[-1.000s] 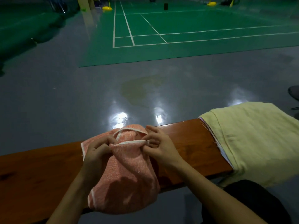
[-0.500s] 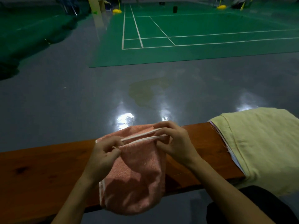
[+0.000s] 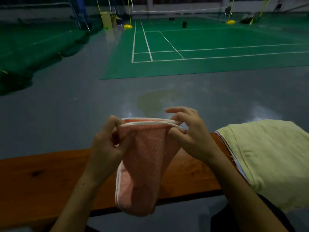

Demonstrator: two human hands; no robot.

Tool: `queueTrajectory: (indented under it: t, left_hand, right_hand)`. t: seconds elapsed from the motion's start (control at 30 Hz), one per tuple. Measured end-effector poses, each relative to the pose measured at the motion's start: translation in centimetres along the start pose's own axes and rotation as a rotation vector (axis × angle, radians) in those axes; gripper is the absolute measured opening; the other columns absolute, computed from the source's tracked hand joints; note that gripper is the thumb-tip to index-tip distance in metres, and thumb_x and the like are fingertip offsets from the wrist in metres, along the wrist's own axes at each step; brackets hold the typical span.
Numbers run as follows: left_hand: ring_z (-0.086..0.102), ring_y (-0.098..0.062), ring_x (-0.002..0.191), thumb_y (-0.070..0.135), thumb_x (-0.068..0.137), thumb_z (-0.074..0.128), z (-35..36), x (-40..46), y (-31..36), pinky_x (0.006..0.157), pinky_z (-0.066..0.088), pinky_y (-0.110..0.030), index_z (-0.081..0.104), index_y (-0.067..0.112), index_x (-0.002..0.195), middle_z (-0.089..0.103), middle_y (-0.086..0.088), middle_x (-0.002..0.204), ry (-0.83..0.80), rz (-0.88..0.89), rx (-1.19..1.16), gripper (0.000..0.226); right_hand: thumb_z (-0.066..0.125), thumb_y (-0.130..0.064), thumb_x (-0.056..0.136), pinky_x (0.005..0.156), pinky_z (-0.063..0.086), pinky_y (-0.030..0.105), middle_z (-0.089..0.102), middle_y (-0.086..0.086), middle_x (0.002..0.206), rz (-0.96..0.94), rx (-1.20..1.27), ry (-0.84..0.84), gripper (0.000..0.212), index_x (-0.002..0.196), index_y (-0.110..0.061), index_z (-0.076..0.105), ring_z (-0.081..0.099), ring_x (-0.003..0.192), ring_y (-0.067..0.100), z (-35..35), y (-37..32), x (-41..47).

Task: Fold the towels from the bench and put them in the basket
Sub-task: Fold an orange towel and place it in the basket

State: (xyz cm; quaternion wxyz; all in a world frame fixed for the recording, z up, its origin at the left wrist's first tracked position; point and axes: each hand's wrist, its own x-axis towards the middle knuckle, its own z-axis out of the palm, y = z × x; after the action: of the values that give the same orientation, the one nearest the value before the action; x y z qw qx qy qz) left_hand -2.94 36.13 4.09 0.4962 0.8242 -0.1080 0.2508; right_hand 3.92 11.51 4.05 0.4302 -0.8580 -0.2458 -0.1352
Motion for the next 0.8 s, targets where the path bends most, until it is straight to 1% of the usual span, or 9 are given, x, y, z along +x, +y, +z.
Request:
queueTrajectory:
  t: [0.03,0.13,0.23,0.3,0.4,0.47,0.6,0.67,0.8]
  left_hand:
    - [0.061,-0.024,0.055,0.017,0.098,0.071,-0.4,0.0,1.4,0.043,0.050,-0.031,0.053,0.016,0.101,0.061,-0.009,0.071,-0.001,0.003,-0.051,0.018]
    - [0.075,-0.020,0.067,0.006,0.094,0.070,-1.5,-0.3,5.5,0.052,0.060,-0.029,0.050,0.024,0.127,0.076,-0.005,0.091,-0.004,-0.053,-0.206,0.043]
    - [0.079,-0.028,0.088,0.010,0.088,0.074,-2.7,-0.7,8.3,0.065,0.066,-0.041,0.053,0.033,0.142,0.078,-0.004,0.104,-0.018,-0.266,-0.362,0.062]
    - [0.078,-0.037,0.089,0.008,0.085,0.073,-3.4,-1.0,9.5,0.067,0.065,-0.042,0.068,0.025,0.132,0.079,-0.016,0.102,-0.083,-0.385,-0.513,0.050]
    - [0.078,-0.033,0.079,0.008,0.074,0.073,-3.7,-1.5,9.7,0.062,0.063,-0.030,0.084,0.009,0.096,0.078,-0.022,0.096,-0.120,-0.504,-0.655,0.024]
    - [0.079,-0.032,0.081,0.008,0.072,0.075,-3.6,-1.7,9.0,0.063,0.062,-0.028,0.082,0.002,0.098,0.078,-0.024,0.100,-0.139,-0.556,-0.676,0.027]
    - [0.077,-0.038,0.090,0.000,0.088,0.072,-1.8,-1.7,5.5,0.071,0.066,-0.043,0.069,0.016,0.126,0.080,-0.016,0.104,-0.090,-0.567,-0.546,0.042]
    - [0.077,-0.038,0.091,0.005,0.092,0.073,-0.4,-1.8,2.8,0.077,0.065,-0.051,0.066,0.026,0.131,0.080,-0.011,0.103,-0.057,-0.546,-0.471,0.045]
    - [0.078,-0.013,0.096,0.020,0.094,0.077,2.4,-2.0,-3.4,0.077,0.066,-0.041,0.068,0.028,0.128,0.080,0.009,0.102,0.008,-0.451,-0.269,0.036]
  right_hand:
    - [0.057,-0.045,0.087,0.092,0.051,0.024,0.067,-0.019,0.119,0.018,0.124,-0.023,0.025,0.096,-0.024,0.068,0.056,0.122,0.006,-0.8,-1.1,-0.2]
    - [0.066,-0.025,0.095,0.063,0.051,0.021,0.068,-0.015,0.085,0.069,0.392,-0.011,0.008,0.096,-0.017,0.068,0.065,0.080,0.006,-2.9,-3.6,-1.2]
    - [0.071,-0.026,0.095,0.067,0.058,0.024,0.074,-0.004,0.093,0.138,0.502,-0.008,0.020,0.107,-0.010,0.072,0.073,0.085,0.014,-4.5,-5.8,-2.4]
    - [0.075,-0.029,0.087,0.072,0.063,0.032,0.076,0.003,0.099,0.215,0.590,-0.018,0.031,0.109,-0.008,0.073,0.076,0.091,0.022,-5.6,-7.2,-2.9]
    - [0.077,-0.025,0.083,0.068,0.064,0.034,0.079,0.011,0.094,0.337,0.754,-0.087,0.032,0.106,-0.004,0.074,0.078,0.084,0.028,-6.7,-7.9,-3.4]
    - [0.076,-0.020,0.088,0.063,0.062,0.029,0.078,0.012,0.088,0.406,0.819,-0.150,0.024,0.103,-0.001,0.074,0.078,0.077,0.027,-6.7,-7.6,-3.4]
    - [0.079,-0.022,0.090,0.069,0.060,0.031,0.080,0.008,0.091,0.436,0.686,-0.100,0.018,0.099,-0.007,0.077,0.078,0.085,0.024,-3.9,-4.2,-2.7]
    - [0.081,-0.021,0.091,0.071,0.062,0.043,0.079,0.009,0.090,0.426,0.532,-0.060,0.013,0.096,-0.009,0.077,0.077,0.087,0.028,-1.5,-0.9,-2.3]
    - [0.071,-0.008,0.095,0.071,0.061,0.061,0.075,0.019,0.095,0.441,0.298,-0.111,0.012,0.107,-0.007,0.074,0.074,0.089,0.036,2.4,4.8,-1.6]
